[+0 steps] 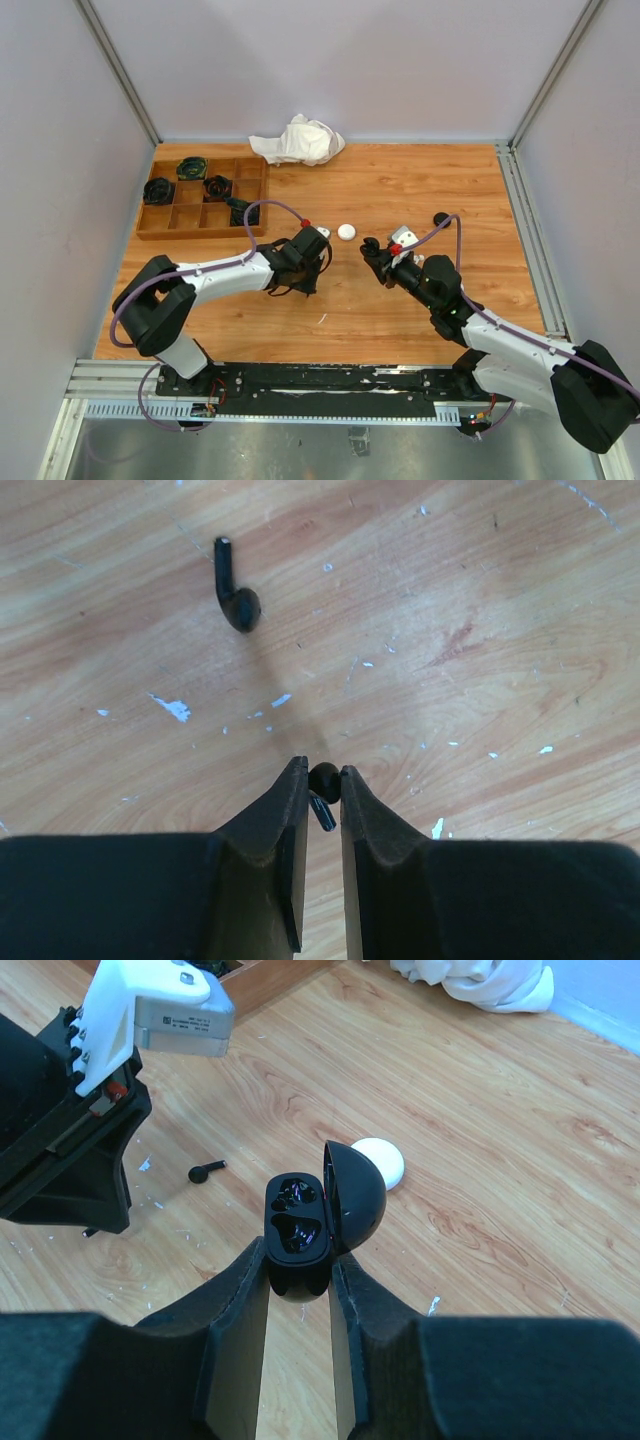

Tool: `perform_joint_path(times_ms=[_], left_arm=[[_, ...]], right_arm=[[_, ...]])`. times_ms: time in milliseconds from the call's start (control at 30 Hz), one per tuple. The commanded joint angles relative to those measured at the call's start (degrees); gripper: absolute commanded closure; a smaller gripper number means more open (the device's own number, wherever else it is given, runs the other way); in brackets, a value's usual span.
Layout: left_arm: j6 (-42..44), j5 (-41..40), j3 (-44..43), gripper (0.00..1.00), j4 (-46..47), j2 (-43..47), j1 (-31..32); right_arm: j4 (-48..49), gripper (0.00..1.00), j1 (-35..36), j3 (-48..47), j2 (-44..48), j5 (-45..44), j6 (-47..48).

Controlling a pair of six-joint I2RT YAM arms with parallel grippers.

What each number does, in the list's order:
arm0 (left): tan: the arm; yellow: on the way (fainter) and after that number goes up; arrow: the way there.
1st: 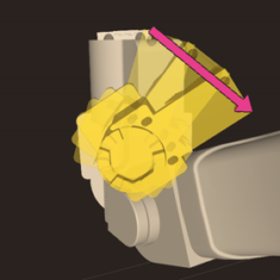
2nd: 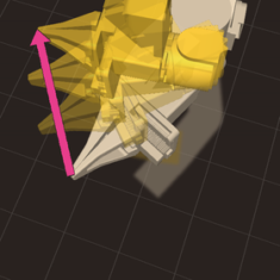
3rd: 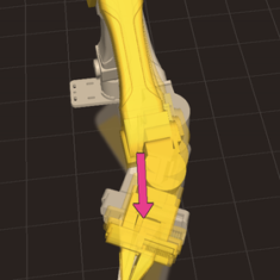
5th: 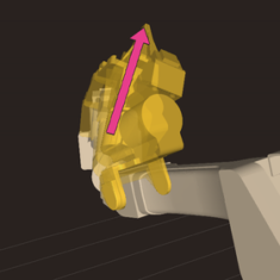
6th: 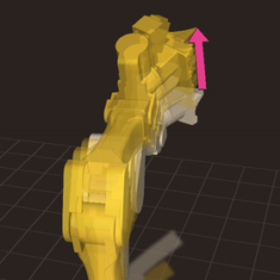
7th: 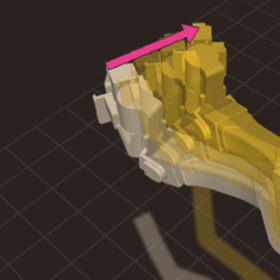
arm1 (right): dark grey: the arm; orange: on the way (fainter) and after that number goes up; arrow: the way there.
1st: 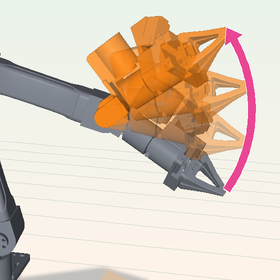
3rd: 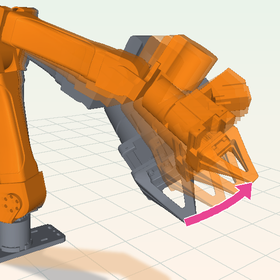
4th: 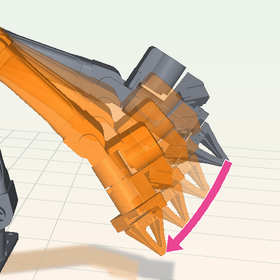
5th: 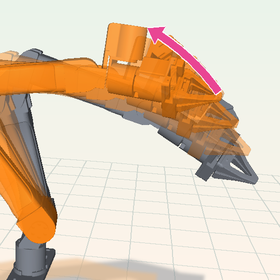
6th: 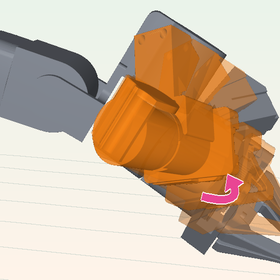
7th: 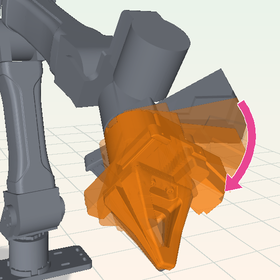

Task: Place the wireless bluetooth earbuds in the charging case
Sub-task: Pick up the earbud from the center of the board.

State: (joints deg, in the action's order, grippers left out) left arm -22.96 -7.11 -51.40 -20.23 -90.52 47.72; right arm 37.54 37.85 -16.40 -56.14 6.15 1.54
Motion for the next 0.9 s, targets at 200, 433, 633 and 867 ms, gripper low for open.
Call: perform_joint_path(times_ms=[200,433,633,867], left_arm=[[-0.4,-6.5,-1.3,0.89,0.9,-4.2,0.4],[-0.9,-5.3,-1.4,0.73,-0.8,-2.9,0.4],[-1.0,-4.4,-1.9,0.64,-2.4,-2.6,0.4],[-0.4,-3.9,-3.2,0.65,-2.8,-4.2,0.3]], right_arm=[[2.3,0.85,0.6,-0.3,-1.4,1.6,0.4],[2.2,0.84,0.9,-0.4,-1.2,1.7,0.6],[1.9,0.84,1.0,-0.4,-1.0,2.0,0.7],[1.7,0.83,1.1,-0.6,-0.9,2.0,0.7]])
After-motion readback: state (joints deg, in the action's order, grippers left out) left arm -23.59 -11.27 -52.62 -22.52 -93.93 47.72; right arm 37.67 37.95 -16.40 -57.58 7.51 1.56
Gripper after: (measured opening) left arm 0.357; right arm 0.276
